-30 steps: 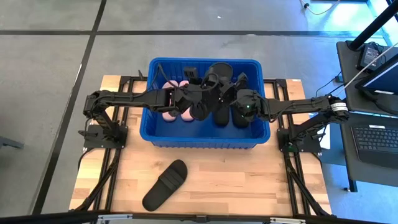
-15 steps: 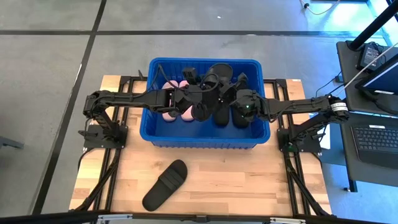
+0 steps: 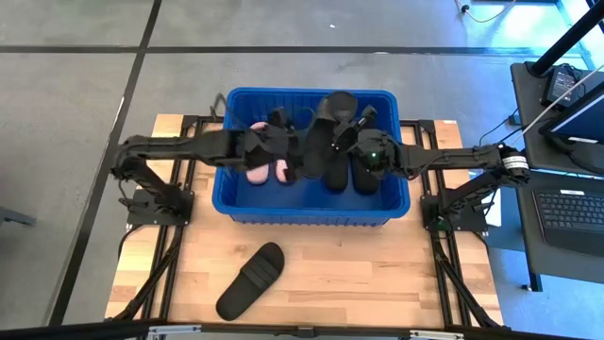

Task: Pick and place slides into bin
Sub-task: Put the black slipper into the blue bin

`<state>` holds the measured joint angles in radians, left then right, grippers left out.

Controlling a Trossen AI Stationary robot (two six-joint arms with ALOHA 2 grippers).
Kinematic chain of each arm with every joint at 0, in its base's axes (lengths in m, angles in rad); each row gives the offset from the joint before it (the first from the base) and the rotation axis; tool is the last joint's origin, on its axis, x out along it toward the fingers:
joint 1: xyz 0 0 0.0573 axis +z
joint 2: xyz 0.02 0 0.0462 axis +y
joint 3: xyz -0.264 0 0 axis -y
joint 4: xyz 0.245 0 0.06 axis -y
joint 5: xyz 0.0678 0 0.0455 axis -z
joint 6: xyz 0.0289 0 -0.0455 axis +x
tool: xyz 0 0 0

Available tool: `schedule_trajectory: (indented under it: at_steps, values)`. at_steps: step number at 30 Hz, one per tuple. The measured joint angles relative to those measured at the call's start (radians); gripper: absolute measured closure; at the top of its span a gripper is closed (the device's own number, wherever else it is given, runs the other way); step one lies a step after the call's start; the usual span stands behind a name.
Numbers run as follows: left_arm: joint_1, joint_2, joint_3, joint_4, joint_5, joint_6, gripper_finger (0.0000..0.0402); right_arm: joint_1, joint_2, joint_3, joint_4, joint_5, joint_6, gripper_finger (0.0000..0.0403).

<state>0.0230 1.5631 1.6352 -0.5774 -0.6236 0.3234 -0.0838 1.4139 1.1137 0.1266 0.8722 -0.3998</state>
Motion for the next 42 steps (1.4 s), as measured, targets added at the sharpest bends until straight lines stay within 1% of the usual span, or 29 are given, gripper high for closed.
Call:
schedule_trajectory:
  at_steps: [4,8,10,14,16,18,21,24,27,30,33,37,42]
  values:
    - [0.039,-0.074,0.0,-0.098,0.134,-0.125,0.0156,-0.025,-0.001,0.0,-0.044,-0.033,-0.052,0.0385]
    - [0.077,-0.133,0.0,-0.147,0.217,-0.157,0.0156,-0.049,-0.001,0.0,-0.157,-0.115,-0.104,0.0385]
    - [0.092,-0.157,0.0,-0.167,0.224,-0.157,0.0156,-0.06,-0.001,0.0,-0.223,-0.182,-0.104,0.0385]
    - [0.128,-0.196,0.0,-0.206,0.222,-0.158,0.0156,-0.086,-0.001,0.0,-0.347,-0.348,-0.106,0.0385]
    - [0.146,-0.208,0.0,-0.239,0.223,-0.16,0.0156,-0.096,-0.001,0.0,-0.394,-0.386,-0.104,0.0385]
    - [0.164,-0.219,0.0,-0.265,0.222,-0.163,0.0156,-0.104,-0.001,-0.002,-0.429,-0.387,-0.102,0.0385]
    - [0.191,-0.226,0.0,-0.288,0.222,-0.163,0.0156,-0.12,-0.001,-0.031,-0.428,-0.384,-0.077,0.0385]
    - [0.219,-0.229,0.0,-0.312,0.222,-0.157,0.0156,-0.13,-0.001,-0.086,-0.415,-0.398,-0.064,0.0385]
    - [0.25,-0.23,0.0,-0.313,0.222,-0.14,0.0156,-0.129,-0.001,-0.157,-0.361,-0.404,-0.046,0.0385]
    - [0.283,-0.23,0.0,-0.313,0.223,-0.107,0.0156,-0.114,-0.001,-0.223,-0.288,-0.412,-0.047,0.0385]
    - [0.314,-0.23,0.0,-0.313,0.224,-0.104,0.0156,-0.092,-0.001,-0.27,-0.221,-0.446,-0.047,0.0385]
    - [0.351,-0.23,0.0,-0.316,0.224,-0.104,0.0156,-0.06,-0.002,-0.296,-0.206,-0.439,-0.036,0.0385]
    - [0.379,-0.23,0.0,-0.336,0.226,-0.104,0.0156,-0.039,-0.003,-0.316,-0.208,-0.437,0.07,0.0385]
